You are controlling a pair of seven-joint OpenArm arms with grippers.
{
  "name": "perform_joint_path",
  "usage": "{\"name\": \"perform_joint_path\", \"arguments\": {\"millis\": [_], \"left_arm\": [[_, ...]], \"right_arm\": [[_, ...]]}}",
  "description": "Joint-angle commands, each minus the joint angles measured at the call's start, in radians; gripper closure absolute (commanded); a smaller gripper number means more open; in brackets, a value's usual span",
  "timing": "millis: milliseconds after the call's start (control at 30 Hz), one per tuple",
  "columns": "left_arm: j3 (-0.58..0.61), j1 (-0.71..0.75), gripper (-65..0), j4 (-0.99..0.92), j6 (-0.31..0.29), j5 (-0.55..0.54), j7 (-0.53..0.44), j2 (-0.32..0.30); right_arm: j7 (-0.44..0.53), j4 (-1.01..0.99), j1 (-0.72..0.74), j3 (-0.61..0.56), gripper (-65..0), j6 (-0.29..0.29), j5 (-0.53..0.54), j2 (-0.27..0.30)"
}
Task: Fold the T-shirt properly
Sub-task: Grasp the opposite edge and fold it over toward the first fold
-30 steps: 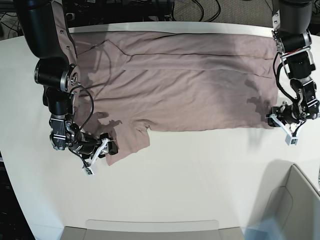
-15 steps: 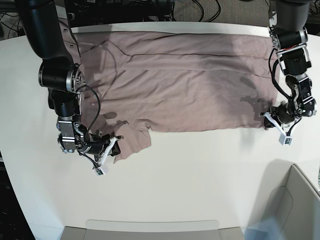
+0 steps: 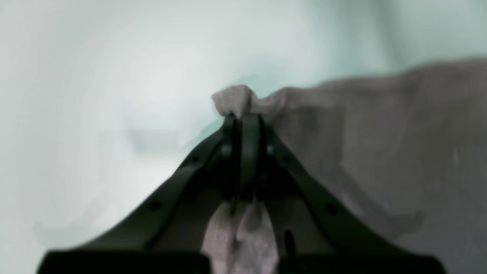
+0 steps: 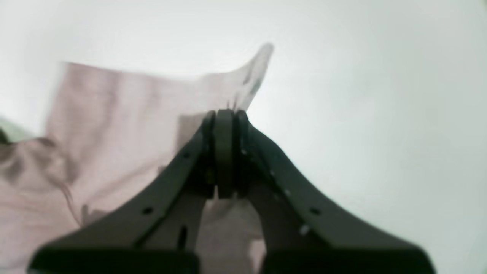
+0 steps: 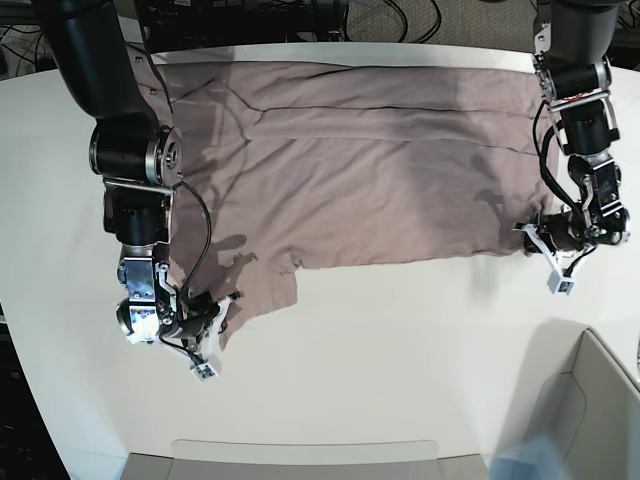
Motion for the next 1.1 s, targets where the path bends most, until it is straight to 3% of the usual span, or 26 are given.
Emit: {"name": "perform_joint_path", "arguments": {"millis": [0, 133, 300, 533, 933, 1067], "left_arm": [[-0.002, -0.026, 0.0, 0.035, -0.001, -0.006, 0.001, -0.021], [-0.002, -0.026, 0.0, 0.081, -0.001, -0.006, 0.016, -0.021], [-0.022, 0.0, 0.0, 0.085, -0.001, -0.006, 0.017, -0.021], [-0.111, 0.097, 0.0, 0.245, -0.001, -0.006, 0.099, -0.021], [-0.163, 0.266, 0.0, 0.455, -0.001, -0.009, 0.106, -0.011], [-0.196, 0.294, 0.0, 0.524, -0.001, -0.01, 0.171, -0.011]], "right_arm": [[-0.004, 0.061, 0.026, -0.002, 0.0, 0.003, 0.011, -0.01], [-0.107, 0.237, -0.023, -0.005, 0.0, 0.008, 0.011, -0.038], [-0.222, 0.418, -0.084, 0.003, 0.0, 0.109, 0.011, -0.053], [-0.313, 0.647, -0.219, 0.003, 0.0, 0.118, 0.011, -0.052], [-0.481, 0.998, -0.402, 0.003, 0.0, 0.12, 0.013, -0.052], [-0.544, 1.112, -0.46, 0.003, 0.0, 0.12, 0.027, -0.055]]}}
